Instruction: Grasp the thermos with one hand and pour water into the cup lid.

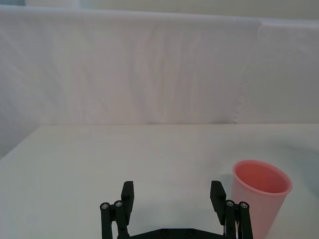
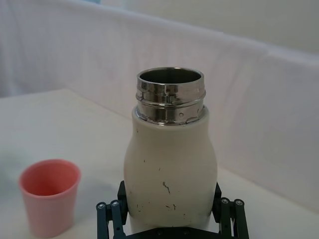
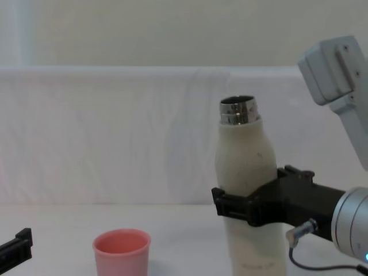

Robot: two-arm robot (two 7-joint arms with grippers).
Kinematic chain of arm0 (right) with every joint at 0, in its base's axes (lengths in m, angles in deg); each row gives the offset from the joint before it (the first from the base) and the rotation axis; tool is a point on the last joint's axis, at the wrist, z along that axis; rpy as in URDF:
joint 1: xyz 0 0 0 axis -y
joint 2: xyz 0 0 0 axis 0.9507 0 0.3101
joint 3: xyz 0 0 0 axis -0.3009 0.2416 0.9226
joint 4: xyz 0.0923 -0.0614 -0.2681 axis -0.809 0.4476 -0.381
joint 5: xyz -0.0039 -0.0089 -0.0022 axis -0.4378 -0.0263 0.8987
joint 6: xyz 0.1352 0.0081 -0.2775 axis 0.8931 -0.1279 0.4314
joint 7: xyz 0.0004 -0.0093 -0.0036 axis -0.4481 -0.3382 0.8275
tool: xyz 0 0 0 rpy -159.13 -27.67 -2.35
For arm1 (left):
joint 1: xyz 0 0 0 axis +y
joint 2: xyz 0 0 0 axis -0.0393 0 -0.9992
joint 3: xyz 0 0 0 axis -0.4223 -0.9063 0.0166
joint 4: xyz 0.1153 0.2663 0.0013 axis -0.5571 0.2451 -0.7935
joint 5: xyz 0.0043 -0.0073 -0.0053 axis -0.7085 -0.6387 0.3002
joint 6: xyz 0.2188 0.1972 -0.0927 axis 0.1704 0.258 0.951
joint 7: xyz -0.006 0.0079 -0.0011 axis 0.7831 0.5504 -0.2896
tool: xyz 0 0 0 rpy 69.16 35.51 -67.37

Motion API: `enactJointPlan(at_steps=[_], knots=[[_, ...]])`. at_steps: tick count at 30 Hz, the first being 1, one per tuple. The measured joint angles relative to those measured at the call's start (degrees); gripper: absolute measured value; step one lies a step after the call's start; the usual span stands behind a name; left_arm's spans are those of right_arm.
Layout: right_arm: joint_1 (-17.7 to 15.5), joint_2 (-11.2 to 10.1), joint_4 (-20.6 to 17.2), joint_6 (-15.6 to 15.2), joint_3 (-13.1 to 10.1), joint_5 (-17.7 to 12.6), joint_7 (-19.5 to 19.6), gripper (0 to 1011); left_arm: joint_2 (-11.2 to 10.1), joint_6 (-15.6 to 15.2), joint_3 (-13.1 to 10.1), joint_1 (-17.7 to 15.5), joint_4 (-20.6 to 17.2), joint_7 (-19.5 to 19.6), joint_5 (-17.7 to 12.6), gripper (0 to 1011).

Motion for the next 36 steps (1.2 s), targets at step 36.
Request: enactJointPlan(at_steps=[36], knots=[[9.6, -0.4, 11.2, 2.5, 9.7, 33.4, 4.8, 957, 0.0, 0.0, 0.0, 0.0, 0.0, 0.0, 0.0, 1001]])
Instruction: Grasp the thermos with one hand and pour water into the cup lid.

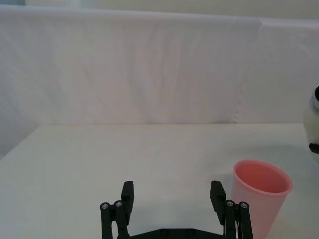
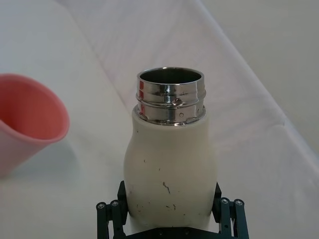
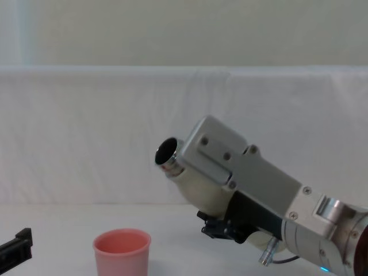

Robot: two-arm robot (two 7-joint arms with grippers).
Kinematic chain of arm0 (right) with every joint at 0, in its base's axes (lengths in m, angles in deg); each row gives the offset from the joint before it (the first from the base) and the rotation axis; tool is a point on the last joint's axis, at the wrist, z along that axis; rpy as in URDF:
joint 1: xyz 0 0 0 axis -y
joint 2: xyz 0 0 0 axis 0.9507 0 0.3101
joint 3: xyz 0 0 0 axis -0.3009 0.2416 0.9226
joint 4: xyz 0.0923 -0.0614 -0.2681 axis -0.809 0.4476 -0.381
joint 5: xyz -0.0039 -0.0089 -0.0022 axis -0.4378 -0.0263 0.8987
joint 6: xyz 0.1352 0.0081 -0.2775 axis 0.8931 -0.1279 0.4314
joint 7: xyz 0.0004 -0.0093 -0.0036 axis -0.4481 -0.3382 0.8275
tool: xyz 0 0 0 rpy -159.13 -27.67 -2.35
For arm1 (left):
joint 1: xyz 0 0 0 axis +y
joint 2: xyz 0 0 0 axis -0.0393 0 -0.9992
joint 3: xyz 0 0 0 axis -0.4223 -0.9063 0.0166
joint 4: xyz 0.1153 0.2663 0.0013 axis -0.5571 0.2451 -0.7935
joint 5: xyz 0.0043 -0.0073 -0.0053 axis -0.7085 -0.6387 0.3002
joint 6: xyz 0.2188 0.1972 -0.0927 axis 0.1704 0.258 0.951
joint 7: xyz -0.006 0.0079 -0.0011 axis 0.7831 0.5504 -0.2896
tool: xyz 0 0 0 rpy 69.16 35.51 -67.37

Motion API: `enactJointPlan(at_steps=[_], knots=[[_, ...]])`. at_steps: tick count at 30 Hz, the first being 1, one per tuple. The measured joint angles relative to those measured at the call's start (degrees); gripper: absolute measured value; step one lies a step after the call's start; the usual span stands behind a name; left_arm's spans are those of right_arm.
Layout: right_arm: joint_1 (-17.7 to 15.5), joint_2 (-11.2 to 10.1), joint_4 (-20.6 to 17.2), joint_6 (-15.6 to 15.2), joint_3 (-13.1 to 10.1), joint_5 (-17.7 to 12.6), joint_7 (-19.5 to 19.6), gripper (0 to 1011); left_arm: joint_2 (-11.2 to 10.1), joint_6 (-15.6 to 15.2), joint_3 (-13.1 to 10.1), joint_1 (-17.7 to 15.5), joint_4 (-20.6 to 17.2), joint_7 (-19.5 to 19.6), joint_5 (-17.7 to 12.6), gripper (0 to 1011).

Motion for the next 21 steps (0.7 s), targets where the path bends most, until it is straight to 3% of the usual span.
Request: enactJointPlan(at_steps=[9, 21], knots=[[1.0, 0.3, 1.0, -0.8, 1.6, 5.9, 0.0, 957, 0.0, 0.0, 0.0, 0.0, 0.0, 0.0, 0.0, 1001], [1.8, 0.9, 1.9, -2.0, 2.5, 11.4, -0.7, 957, 0.0, 0.0, 0.0, 0.0, 0.0, 0.0, 0.0, 1001]])
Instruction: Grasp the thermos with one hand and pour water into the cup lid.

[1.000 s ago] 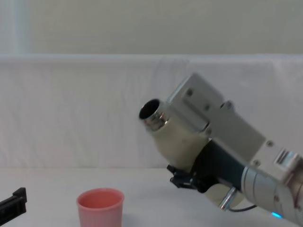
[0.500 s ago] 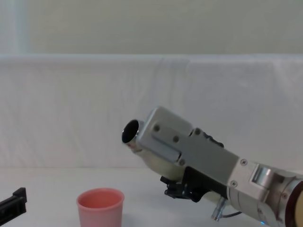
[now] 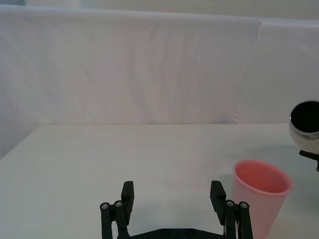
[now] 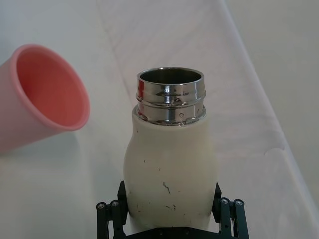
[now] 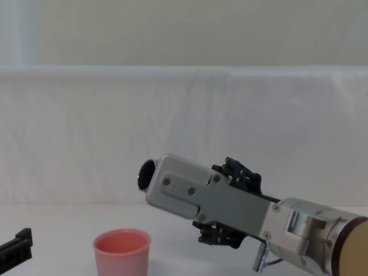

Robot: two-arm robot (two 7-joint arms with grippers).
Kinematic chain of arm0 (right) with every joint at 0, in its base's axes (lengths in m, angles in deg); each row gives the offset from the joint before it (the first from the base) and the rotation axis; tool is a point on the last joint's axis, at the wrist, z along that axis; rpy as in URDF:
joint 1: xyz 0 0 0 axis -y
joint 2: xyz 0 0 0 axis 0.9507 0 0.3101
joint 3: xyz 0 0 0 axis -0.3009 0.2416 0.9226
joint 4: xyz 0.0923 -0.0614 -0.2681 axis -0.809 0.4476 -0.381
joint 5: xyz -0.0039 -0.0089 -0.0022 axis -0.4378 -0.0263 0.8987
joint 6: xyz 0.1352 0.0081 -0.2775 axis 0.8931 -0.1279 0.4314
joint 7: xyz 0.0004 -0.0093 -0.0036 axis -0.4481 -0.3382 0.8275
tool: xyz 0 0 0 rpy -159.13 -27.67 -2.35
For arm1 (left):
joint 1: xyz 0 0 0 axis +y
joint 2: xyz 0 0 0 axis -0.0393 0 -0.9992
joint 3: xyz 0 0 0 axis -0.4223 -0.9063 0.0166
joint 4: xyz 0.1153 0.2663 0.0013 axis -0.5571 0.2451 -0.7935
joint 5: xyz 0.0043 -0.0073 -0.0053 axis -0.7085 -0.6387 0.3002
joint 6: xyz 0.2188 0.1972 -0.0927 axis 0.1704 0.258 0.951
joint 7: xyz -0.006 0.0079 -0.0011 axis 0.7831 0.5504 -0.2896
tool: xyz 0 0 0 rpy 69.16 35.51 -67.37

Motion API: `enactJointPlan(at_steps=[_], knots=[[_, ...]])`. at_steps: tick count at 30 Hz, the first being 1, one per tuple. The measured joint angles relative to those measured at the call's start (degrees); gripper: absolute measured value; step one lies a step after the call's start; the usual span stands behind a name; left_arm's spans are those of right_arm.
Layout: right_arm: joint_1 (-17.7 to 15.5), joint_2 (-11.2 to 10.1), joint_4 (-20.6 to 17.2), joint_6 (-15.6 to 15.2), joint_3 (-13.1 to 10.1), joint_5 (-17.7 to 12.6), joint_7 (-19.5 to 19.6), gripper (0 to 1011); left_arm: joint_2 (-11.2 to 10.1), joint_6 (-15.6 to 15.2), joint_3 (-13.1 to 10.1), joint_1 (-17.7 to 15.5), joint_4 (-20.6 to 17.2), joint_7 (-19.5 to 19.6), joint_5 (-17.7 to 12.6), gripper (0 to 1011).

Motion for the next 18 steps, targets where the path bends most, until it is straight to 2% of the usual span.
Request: enactJointPlan(at_steps=[18], knots=[[1.2, 0.4, 0.7, -1.5, 1.3, 6.5, -2.8, 957, 0.0, 0.0, 0.0, 0.0, 0.0, 0.0, 0.0, 1001]])
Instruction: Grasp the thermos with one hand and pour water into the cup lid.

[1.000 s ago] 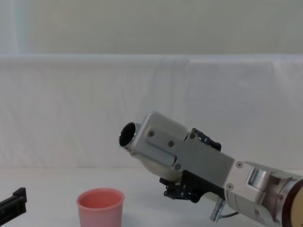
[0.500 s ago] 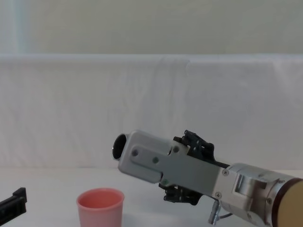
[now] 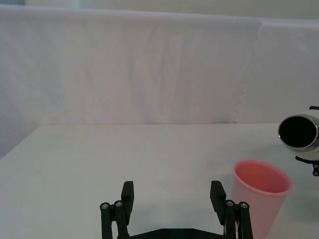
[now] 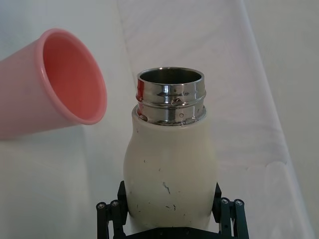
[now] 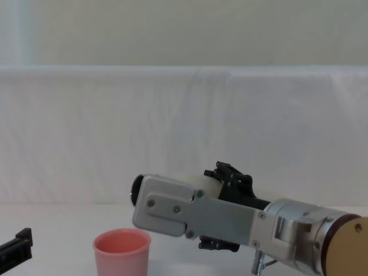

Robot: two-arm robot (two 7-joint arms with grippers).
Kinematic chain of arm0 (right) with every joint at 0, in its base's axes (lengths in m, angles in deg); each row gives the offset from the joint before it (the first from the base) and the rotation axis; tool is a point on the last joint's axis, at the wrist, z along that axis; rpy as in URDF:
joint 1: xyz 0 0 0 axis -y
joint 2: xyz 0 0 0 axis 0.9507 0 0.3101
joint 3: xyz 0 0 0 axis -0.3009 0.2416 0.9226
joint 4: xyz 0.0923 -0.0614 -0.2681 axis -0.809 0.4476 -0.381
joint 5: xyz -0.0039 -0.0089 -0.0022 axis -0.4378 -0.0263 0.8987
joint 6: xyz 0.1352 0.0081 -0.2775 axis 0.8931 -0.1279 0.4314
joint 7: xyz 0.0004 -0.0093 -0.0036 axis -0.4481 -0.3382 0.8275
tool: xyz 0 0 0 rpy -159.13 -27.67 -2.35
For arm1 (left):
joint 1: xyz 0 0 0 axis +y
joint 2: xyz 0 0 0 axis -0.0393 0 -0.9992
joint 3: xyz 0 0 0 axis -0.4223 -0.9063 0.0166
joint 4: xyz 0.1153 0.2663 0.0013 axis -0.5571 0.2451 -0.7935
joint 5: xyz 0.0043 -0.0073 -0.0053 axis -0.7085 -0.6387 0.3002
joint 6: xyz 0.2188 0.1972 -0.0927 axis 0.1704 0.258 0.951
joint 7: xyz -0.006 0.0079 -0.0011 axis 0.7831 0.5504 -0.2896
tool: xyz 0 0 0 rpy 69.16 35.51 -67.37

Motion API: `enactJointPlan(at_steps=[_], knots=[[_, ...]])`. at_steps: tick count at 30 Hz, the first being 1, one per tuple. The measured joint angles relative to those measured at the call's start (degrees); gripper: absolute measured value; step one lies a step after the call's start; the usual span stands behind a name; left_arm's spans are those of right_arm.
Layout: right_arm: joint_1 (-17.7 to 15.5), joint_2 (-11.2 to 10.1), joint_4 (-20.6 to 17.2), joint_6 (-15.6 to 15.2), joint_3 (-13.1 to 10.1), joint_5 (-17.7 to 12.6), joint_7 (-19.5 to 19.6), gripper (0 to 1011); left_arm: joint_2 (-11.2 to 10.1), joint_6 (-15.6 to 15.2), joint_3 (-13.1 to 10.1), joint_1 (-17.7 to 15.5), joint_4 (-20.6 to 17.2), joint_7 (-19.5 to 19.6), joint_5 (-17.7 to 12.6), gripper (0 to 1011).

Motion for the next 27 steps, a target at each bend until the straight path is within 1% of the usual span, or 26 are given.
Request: enactJointPlan(at_steps=[10, 27], knots=[[0.6, 0.0, 0.5, -1.4, 0.8, 3.0, -0.8, 957, 0.0, 0.0, 0.0, 0.0, 0.0, 0.0, 0.0, 1001], [1.3, 0.1, 1.4, -2.5, 1.3, 5.8, -1.2, 957, 0.0, 0.0, 0.0, 0.0, 0.0, 0.0, 0.0, 1001]])
